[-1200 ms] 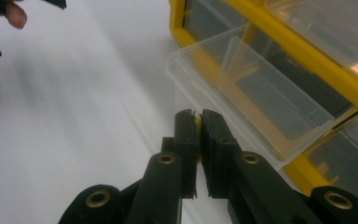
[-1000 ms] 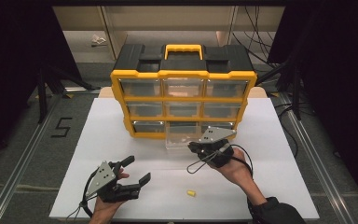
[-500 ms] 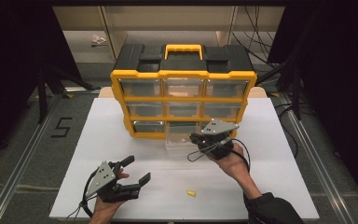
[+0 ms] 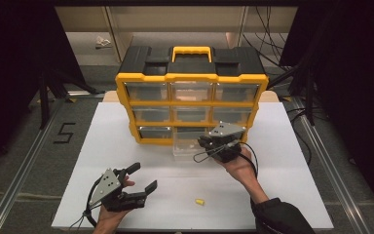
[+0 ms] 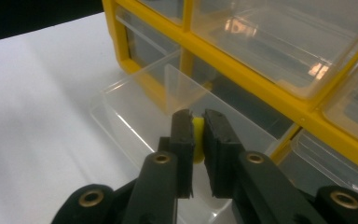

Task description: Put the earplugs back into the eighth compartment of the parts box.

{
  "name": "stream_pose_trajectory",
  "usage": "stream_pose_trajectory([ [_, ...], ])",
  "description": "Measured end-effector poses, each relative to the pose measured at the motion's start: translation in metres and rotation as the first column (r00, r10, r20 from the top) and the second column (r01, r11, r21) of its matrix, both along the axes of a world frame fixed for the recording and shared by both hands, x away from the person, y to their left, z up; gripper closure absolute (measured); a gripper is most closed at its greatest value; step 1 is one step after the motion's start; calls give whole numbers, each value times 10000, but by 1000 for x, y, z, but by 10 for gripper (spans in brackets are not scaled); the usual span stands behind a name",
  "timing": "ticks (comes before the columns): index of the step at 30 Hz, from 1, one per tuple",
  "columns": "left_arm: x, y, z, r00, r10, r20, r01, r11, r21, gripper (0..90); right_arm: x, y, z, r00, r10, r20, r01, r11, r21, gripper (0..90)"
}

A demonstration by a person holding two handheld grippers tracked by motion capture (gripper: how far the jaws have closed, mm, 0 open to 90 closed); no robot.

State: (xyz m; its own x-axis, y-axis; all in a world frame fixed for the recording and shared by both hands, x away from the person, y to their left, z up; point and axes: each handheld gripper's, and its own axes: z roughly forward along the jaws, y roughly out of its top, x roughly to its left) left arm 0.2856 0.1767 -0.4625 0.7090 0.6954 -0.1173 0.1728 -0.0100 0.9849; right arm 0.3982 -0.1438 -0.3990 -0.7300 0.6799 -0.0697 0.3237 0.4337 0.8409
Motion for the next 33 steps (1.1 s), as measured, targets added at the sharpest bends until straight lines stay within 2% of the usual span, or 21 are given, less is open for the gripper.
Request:
stream_pose_trajectory([
  [4,0,0,0,10000,1,-5,-1,10000,-2,164,2,-1,-1,9999,-153,-76,154,9999,65,731],
  [8,0,0,0,10000,-3,-12,3,10000,10,164,1,0,0,10000,-55,-63,56,9998,199,641],
  [14,0,0,0,10000,-5,-14,5,10000,0,164,-1,0,4,10000,-12,-46,14,9989,463,551],
  [20,0,0,0,10000,16,-10,-16,10000,-19,164,-8,-4,11,10000,27,46,-31,9970,774,487],
  [24,0,0,0,10000,12,-14,-12,10000,-16,164,-14,-7,12,9999,82,-119,-68,9943,1068,444],
  [33,0,1,0,10000,17,-7,-17,10000,-44,164,-27,-4,11,9977,514,-452,-470,9945,936,362],
])
